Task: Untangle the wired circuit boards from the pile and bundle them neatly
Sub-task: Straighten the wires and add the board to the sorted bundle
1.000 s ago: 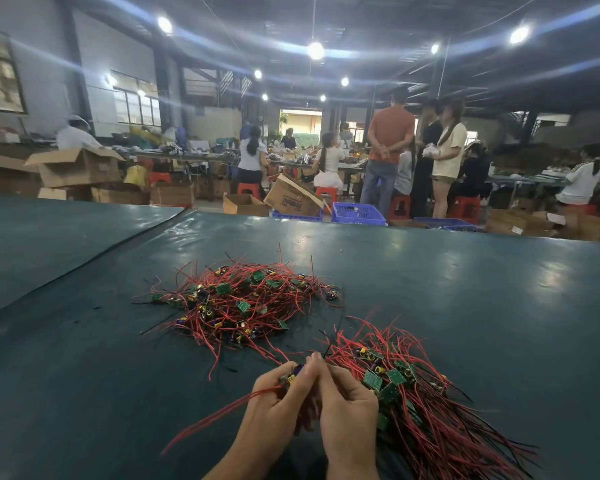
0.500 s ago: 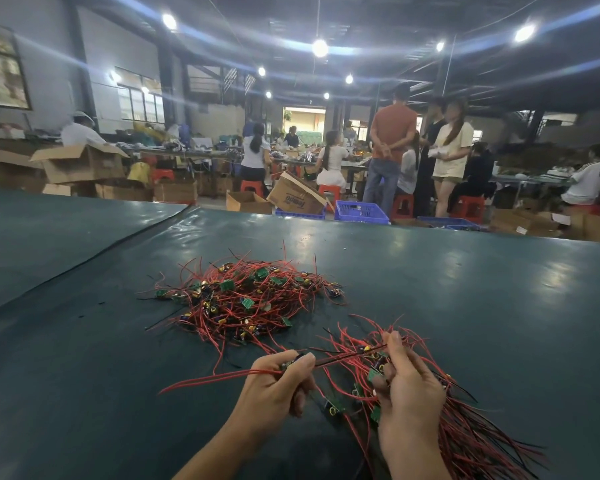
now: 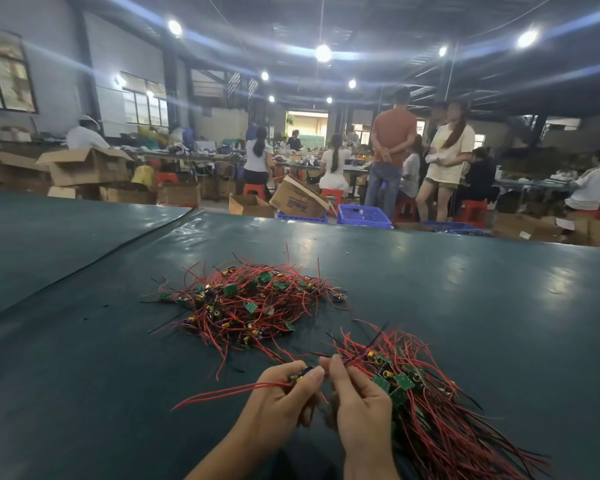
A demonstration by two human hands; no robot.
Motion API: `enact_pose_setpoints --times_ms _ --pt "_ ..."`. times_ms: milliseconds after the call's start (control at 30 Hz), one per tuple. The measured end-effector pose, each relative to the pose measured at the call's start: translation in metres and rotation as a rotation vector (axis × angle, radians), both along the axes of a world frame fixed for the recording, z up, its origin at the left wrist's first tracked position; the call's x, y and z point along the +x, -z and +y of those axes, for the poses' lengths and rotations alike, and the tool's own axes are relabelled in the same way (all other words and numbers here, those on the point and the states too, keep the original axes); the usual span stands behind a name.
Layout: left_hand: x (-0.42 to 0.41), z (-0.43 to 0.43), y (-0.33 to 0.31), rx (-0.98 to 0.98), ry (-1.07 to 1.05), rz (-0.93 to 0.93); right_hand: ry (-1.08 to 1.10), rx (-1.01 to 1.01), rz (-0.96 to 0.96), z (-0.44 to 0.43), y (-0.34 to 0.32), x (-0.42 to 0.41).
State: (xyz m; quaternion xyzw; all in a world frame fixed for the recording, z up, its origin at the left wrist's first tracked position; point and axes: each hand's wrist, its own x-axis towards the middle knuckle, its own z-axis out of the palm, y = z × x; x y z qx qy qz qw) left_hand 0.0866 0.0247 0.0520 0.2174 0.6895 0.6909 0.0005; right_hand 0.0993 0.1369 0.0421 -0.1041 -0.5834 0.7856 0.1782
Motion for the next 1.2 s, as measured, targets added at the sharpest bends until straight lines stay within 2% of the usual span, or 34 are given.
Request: enact_pose_setpoints --times_ms 100,233,333,433,533,633,733,833,900,967,1133,1200 --pt "0.002 0.0 -0.006 -0.038 0.023 0.023 0.045 -0.136 -0.03 0.017 -0.007 -0.003" --pt "0.0 -0.006 -0.011 -0.041 0.054 0.07 0.107 -0.352 0.058 0.044 -0.018 -0.004" --pt "-0.002 -0.007 -0.008 -0.016 0.068 0.065 0.135 -0.378 0.114 0.047 -0.023 -0.004" --pt "-0.005 -0.007 -0.003 0.028 0.06 0.038 0.086 -0.232 0.119 0.038 -0.021 -0.002" --pt "-0.006 -0.007 -0.002 0.069 0.082 -0.003 -0.14 0.078 0.084 0.018 -0.011 0.005" --pt "-0.003 -0.006 -0.002 0.082 0.212 -0.132 -0.322 0.335 0.052 -0.002 -0.002 0.009" --pt "-0.007 -0.007 0.003 -0.044 0.204 -0.256 -0.293 0.471 -0.059 0.001 0.003 0.007" --pt "-0.011 -0.008 0.011 -0.221 0.076 -0.166 -0.257 0.733 -0.172 0.014 0.01 0.002" --pt "-0.014 -0.008 0.015 -0.316 -0.039 -0.082 -0.232 0.768 -0.223 0.017 0.011 0.0" --pt "-0.019 -0.012 0.014 -0.26 -0.139 -0.108 -0.196 0.601 -0.24 0.019 0.009 -0.002" --pt "-0.038 -0.032 0.013 0.096 -0.358 -0.327 -0.081 -0.119 -0.286 0.027 0.0 -0.003" --pt "-0.043 -0.042 0.017 0.117 -0.456 -0.295 -0.073 -0.293 -0.275 0.029 -0.002 -0.003"
